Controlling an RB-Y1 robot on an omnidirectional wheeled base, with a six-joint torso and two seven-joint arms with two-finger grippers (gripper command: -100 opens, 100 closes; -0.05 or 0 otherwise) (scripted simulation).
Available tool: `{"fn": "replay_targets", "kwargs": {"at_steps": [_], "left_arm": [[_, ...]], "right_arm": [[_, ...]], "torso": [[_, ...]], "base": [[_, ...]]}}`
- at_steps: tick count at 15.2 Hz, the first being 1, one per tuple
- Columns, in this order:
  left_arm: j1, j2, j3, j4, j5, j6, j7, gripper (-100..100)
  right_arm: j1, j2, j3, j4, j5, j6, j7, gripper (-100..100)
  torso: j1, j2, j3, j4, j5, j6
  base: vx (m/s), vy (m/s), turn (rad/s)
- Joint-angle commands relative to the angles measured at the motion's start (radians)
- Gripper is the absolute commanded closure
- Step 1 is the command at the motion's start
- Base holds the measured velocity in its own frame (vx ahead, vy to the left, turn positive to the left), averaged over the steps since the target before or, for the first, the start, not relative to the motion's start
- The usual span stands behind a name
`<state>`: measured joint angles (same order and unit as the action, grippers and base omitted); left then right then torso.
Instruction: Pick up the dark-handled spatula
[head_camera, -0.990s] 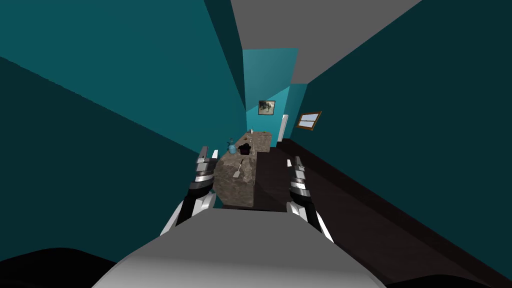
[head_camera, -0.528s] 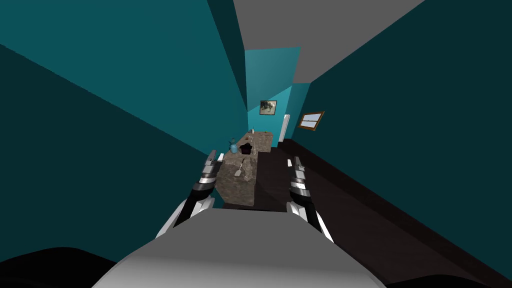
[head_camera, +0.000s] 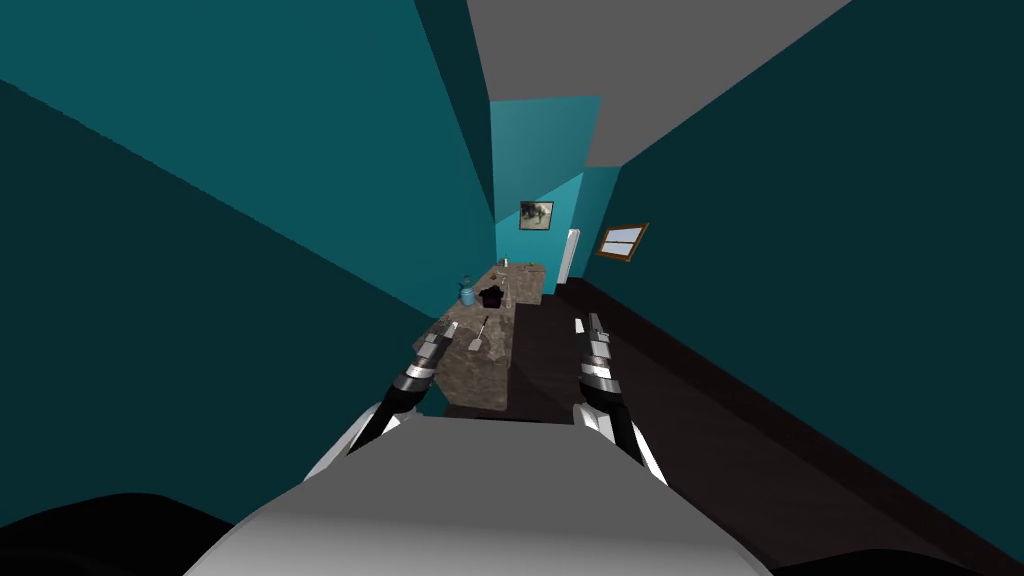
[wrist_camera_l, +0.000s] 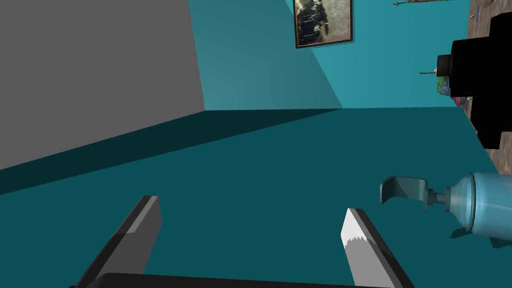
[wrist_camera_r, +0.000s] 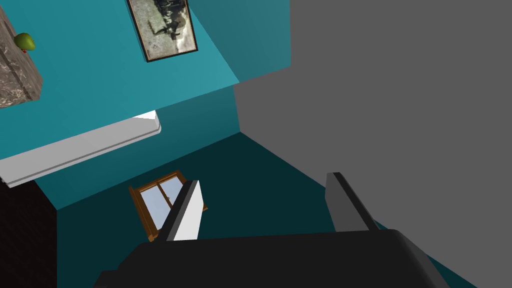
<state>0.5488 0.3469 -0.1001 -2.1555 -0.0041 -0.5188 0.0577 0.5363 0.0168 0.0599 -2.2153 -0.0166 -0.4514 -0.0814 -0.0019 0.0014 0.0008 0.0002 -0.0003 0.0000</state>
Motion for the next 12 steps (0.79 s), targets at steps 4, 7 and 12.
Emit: {"fn": "replay_targets", "kwargs": {"at_steps": [4,7,12], "left_arm": [[0.023,0.108,-0.047,0.061,0.016,0.007,0.025,-100],[0.037,0.163,-0.071,0.105,0.027,0.006,0.041,-100],[0.067,0.276,-0.122,0.201,0.049,0.004,0.075,-100]], "right_arm": [[0.0,0.0,0.0,0.0,0.0,0.0,0.0,0],[0.0,0.0,0.0,0.0,0.0,0.0,0.0,0],[0.0,0.0,0.0,0.0,0.0,0.0,0.0,0]], "torso": [[-0.001,0.0,0.0,0.0,0.0,0.0],[0.0,0.0,0.0,0.0,0.0,0.0],[0.0,0.0,0.0,0.0,0.0,0.0]], "base": [[-0.021,-0.041,-0.031],[-0.013,-0.032,-0.047],[-0.014,-0.036,-0.068]]}}
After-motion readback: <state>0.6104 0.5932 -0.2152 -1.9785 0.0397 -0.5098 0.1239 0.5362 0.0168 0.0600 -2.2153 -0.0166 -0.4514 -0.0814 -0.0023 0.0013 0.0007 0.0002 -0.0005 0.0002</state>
